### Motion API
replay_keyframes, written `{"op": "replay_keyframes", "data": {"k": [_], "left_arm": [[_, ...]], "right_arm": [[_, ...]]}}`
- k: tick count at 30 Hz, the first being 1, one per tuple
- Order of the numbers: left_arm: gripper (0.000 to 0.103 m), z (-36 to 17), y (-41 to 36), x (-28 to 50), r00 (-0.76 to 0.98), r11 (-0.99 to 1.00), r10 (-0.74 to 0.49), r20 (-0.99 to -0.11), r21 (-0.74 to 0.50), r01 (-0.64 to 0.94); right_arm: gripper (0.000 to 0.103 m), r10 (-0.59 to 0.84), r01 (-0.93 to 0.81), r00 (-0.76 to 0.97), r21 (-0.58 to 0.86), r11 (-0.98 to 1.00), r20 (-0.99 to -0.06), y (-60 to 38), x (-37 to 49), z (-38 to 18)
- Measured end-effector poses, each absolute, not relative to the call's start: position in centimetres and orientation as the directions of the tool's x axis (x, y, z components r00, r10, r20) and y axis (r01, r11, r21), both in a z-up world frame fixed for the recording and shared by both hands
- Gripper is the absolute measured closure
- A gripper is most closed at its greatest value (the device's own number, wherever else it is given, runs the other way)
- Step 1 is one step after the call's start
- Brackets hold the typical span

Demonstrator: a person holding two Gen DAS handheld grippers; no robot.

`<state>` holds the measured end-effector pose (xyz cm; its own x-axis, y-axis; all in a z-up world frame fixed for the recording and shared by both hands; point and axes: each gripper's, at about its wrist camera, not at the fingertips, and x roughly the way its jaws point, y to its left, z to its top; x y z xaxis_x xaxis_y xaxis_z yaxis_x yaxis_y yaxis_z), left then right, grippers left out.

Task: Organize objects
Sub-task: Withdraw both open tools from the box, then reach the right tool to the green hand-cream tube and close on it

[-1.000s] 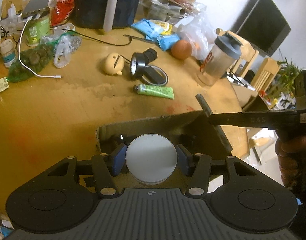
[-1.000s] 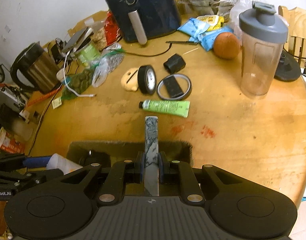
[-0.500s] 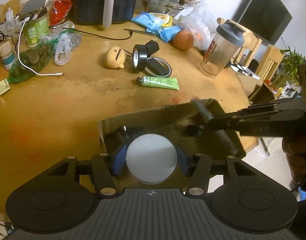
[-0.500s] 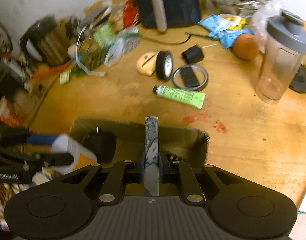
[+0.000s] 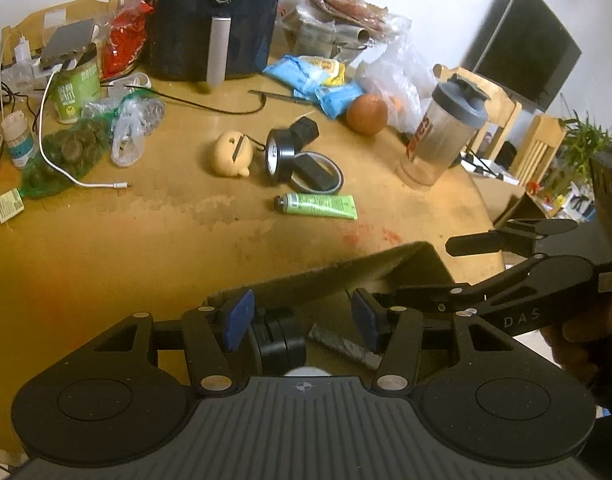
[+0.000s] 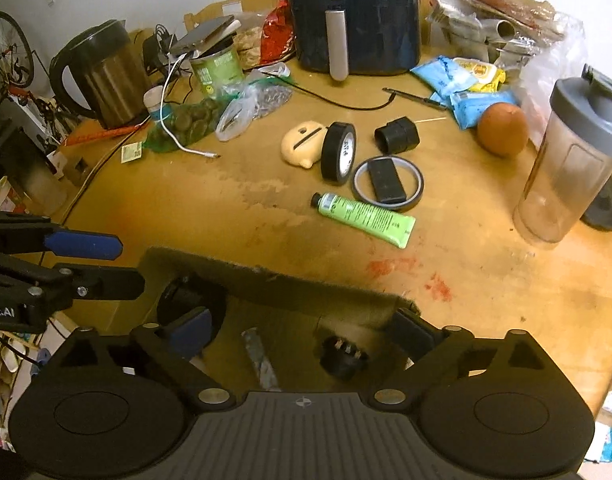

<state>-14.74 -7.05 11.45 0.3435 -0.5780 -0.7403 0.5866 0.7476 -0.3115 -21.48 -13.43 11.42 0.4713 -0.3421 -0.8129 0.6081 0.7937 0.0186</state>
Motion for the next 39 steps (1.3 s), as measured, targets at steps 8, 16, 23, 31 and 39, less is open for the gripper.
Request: {"op": "replay_keyframes", "data": {"k": [8, 16, 23, 31, 39], "left_arm": [[0.050, 12.2, -7.2, -13.6, 0.369, 0.762, -0.569, -0.735, -0.303, 0.572], [0.050, 12.8, -7.1, -12.6, 0.391, 0.776, -0.566, -0.725, -0.309, 0.550], [0.050, 13.0, -6.8, -12.0, 0.401, 0.795, -0.550, -0.732, -0.312, 0.521], [0.050, 13.1, -5.9, -11.2, 0.421, 0.827, -0.523, -0.741, -0.322, 0.461], [0.050, 13.4, -5.2, -11.1, 0.455, 0.856, -0.497, -0.739, -0.330, 0.399]], "right_arm": [[0.005, -0.395, 0.602, 0.452, -0.054, 0.797, -0.800, -15.1, -20.7, 11.7], [0.008, -0.403, 0.569, 0.471, -0.079, 0.818, -0.785, -17.6, -20.0, 11.9], [0.018, -0.391, 0.515, 0.482, -0.108, 0.850, -0.784, -19.9, -19.1, 11.4], [0.035, -0.353, 0.388, 0.486, -0.165, 0.907, -0.800, -22.1, -16.6, 9.6], [0.046, -0.312, 0.263, 0.463, -0.208, 0.942, -0.829, -24.2, -13.7, 7.0]]}}
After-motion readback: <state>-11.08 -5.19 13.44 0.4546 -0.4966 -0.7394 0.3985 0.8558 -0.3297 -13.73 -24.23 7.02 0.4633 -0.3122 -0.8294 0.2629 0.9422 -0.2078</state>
